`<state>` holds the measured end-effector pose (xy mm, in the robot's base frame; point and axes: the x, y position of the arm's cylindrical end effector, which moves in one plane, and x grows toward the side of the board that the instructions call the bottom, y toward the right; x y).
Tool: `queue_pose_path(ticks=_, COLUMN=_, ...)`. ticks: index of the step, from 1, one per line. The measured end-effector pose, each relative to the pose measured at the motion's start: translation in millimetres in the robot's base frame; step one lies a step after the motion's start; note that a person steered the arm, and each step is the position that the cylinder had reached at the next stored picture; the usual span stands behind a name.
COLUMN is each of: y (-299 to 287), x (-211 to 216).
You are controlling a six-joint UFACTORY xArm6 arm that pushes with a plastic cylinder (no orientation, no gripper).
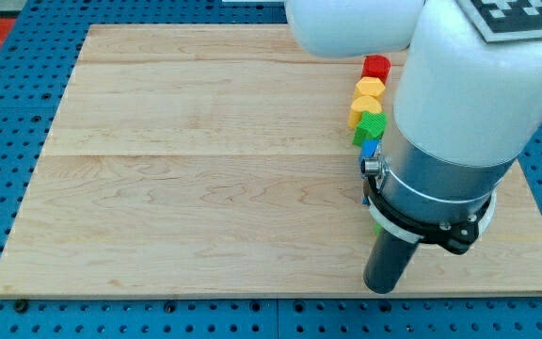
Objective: Move the green star to the center of the board
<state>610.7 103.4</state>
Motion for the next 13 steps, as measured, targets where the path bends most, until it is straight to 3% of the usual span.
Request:
queue_pose_path(ticks=3, y=20.3, x=-5.0)
queue_pose_path(ticks=4, y=138.2, x=-41.5)
queue_pose_path(ticks=5, y=159.6, x=-123.9)
queue_pose_path(ticks=6, y=118.6, x=-180.1)
queue_pose_path(ticks=8, y=-56.1, x=-193.8)
queue_pose_path(ticks=10, y=-98.7, x=-245.8)
queue_pose_path(ticks=11, y=-115.6, x=-226.8)
queue_pose_path(ticks=12, y=-96.9, x=-220.1)
queue_pose_path(ticks=13, y=-107.2, x=-180.0)
